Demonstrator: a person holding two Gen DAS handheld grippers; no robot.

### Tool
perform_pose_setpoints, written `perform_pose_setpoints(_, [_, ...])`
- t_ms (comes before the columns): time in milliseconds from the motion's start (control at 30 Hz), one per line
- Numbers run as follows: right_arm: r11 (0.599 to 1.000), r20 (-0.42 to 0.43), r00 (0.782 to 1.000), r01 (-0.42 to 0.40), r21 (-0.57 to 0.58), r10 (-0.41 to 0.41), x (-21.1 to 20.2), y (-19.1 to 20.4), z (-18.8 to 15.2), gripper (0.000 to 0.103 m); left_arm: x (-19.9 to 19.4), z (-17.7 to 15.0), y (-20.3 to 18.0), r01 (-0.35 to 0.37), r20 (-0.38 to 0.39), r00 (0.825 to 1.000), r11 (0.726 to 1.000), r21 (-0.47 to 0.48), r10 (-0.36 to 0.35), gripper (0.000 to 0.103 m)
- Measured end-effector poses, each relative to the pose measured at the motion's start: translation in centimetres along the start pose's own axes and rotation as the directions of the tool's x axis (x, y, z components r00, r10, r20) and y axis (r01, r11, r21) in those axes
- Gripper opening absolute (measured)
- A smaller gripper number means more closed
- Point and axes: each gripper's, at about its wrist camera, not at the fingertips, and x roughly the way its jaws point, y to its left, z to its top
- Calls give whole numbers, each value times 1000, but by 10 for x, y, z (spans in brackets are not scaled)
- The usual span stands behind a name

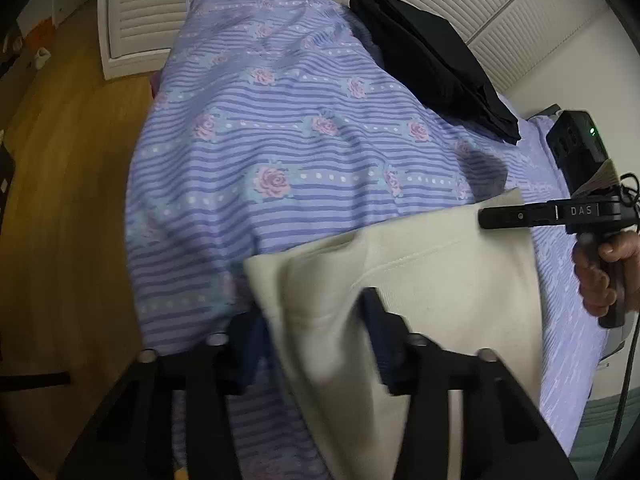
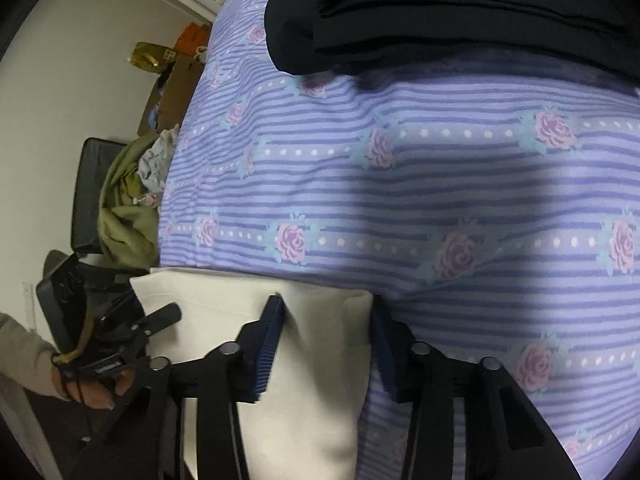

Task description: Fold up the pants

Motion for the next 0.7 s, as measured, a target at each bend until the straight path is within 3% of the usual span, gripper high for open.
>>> perform_pose_setpoints(67, [999, -15, 1000, -12, -45, 11, -2, 10, -1, 25, -5, 1, 1, -6, 1, 1000, 1000, 5, 6, 27])
perform_pose_setpoints(400, [981, 50, 998, 52, -189, -43, -54, 54, -20, 23, -63, -4, -25, 24, 101, 994, 993, 116, -36, 15])
perform_pose_setpoints(567, [972, 118, 989, 106, -207, -83, -107, 70, -61, 22, -110, -17, -53, 79, 161, 981, 976, 202, -113, 14])
perform_pose_setpoints(633, [969, 143, 984, 133, -210, -104, -128, 78, -83, 22, -132, -27, -67, 151, 154, 969, 957, 248, -192, 14])
perform_pose_setpoints(700, [964, 168, 977, 164, -211, -130, -152, 85, -110, 22, -157, -45, -85, 177, 158, 958, 927, 331, -239, 14])
